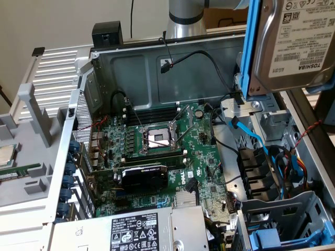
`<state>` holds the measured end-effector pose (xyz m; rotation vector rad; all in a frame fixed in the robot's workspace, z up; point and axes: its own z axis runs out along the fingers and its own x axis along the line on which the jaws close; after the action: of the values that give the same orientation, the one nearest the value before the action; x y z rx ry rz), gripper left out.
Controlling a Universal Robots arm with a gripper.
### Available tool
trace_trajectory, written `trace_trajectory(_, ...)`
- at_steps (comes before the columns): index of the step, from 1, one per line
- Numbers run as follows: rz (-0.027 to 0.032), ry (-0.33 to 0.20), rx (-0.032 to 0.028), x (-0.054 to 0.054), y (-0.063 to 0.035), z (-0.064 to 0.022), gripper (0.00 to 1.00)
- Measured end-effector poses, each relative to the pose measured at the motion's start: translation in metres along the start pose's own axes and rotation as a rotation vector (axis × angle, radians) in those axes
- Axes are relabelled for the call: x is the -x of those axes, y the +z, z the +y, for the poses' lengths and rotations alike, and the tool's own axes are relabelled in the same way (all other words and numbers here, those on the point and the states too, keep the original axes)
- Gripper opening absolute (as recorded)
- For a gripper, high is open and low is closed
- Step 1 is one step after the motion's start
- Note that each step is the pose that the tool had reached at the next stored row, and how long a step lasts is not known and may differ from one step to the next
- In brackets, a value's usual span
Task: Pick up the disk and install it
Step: 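Pick up the disk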
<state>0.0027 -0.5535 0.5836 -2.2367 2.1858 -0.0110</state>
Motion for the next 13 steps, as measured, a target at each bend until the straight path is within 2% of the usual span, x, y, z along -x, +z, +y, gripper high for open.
trace_trajectory(6, -0.0003, 0.001, -0.0001, -0.001, -0.0001, -0.0098, 0.36)
trace_trajectory(13, -0.0001, 0.005, -0.0001, -0.006, -0.0005, -0.0123, 0.36)
